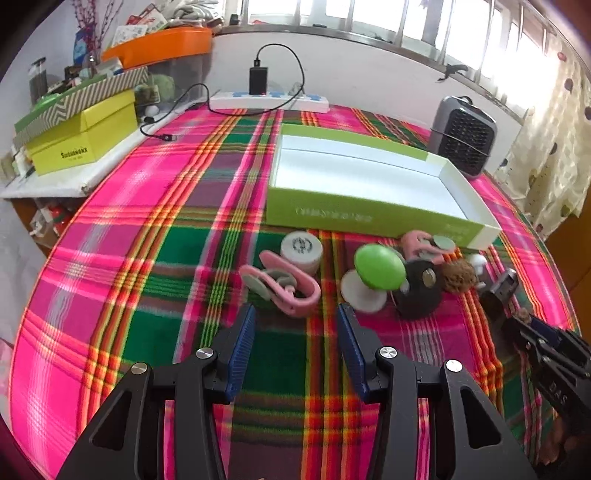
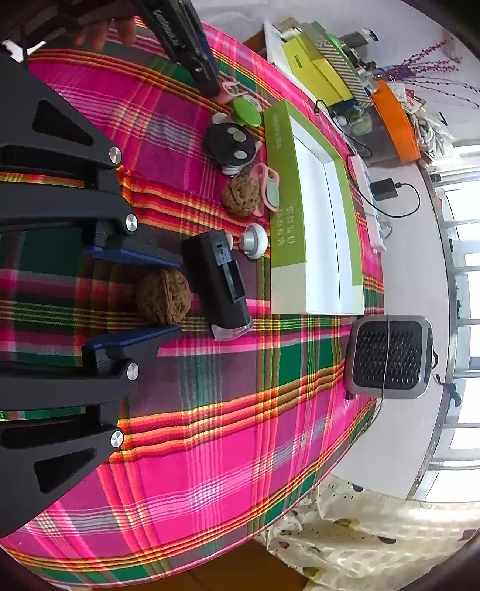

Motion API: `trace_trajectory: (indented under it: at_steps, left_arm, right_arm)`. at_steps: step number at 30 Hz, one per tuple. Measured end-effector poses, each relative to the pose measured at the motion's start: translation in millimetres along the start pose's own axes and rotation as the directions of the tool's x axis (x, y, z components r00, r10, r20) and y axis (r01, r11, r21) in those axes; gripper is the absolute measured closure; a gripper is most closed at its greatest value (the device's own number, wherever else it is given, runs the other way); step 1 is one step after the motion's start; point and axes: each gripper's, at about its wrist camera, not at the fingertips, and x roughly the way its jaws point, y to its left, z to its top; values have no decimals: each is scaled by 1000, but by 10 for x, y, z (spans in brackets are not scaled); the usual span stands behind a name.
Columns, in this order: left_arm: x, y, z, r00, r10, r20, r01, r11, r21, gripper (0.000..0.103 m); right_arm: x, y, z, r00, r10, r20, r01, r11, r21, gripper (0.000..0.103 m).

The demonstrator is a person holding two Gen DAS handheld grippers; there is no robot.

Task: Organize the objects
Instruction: 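Grasp the pink plastic clip with the left gripper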

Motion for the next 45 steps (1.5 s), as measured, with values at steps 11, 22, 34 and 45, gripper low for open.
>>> trace_trajectory:
  at_steps: [11,22,34,45]
  left_arm:
    - [-4,97,31,997,75,3,-75,997,-10,60]
    - [-15,381,-32,991,136,-17,-136,990,-45,60]
    - [42,189,115,999,53,1,-53,998,-20,60]
    - [183,224,188,994,106,-25,-106,994,-1,60]
  right_arm:
    - [47,75,47,1000,29,-9,-29,999,-24,70]
    - [40,88,33,999,36,-9,-36,999,-32,70]
    - [37,100,27,999,35,-9,-35,999,-28,70]
    - [44,102,33,999,33,-9,-34,999,-29,70]
